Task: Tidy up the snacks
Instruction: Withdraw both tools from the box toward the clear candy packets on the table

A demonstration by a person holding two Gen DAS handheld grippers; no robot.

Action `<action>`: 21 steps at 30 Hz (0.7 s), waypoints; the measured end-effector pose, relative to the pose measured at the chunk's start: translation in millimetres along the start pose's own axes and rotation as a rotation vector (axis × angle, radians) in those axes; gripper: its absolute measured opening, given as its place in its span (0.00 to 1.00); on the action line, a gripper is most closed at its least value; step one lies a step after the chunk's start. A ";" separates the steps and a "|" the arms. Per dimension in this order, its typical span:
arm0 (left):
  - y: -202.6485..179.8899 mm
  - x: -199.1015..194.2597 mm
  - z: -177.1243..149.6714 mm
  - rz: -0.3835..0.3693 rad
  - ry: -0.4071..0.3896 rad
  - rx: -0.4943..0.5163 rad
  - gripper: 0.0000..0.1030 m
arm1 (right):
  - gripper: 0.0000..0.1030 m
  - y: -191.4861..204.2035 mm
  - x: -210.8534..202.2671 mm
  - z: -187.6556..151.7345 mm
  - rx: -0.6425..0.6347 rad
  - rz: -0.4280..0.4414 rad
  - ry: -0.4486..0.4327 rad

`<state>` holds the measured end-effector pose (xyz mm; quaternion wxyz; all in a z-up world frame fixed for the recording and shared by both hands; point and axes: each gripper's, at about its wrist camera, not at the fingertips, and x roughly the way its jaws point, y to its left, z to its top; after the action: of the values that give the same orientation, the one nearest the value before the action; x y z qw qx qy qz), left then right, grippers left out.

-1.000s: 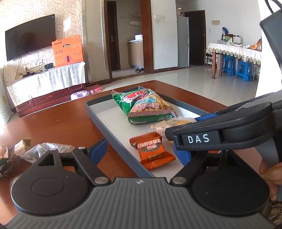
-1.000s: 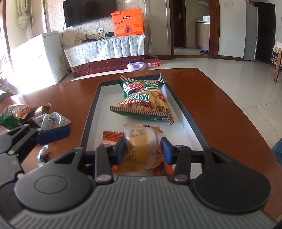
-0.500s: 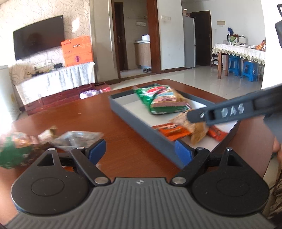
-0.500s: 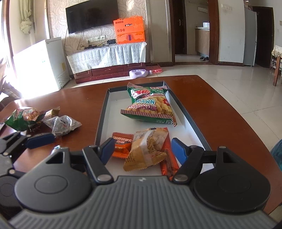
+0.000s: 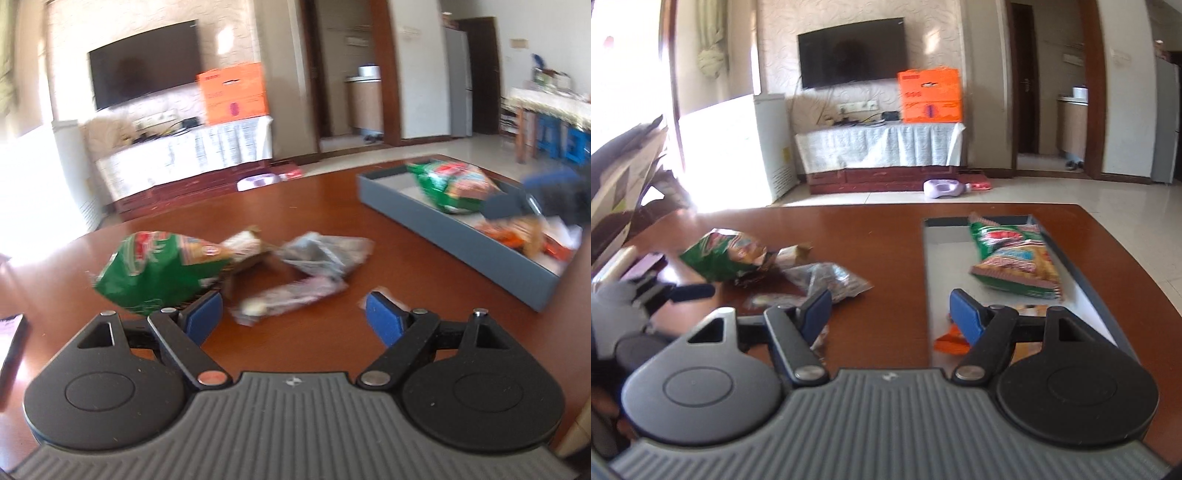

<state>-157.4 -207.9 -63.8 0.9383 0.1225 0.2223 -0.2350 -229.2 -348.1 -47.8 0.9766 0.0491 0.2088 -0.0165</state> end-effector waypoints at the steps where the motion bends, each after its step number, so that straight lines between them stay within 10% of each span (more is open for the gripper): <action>1: 3.4 5.2 2.0 0.007 0.007 -0.016 0.85 | 0.70 5.1 2.1 -0.7 -0.021 0.006 0.009; 13: -2.8 76.9 19.6 -0.023 0.130 0.052 0.84 | 0.70 28.9 20.1 -16.4 -0.171 0.042 0.140; 21: -0.2 72.5 11.4 -0.080 0.142 -0.002 0.51 | 0.71 45.4 41.4 -21.1 -0.218 0.021 0.196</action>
<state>-96.1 -239.9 -88.3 0.9101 0.1290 0.2931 -0.2630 -197.6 -301.2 -79.9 0.9512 -0.0536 0.3033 0.0211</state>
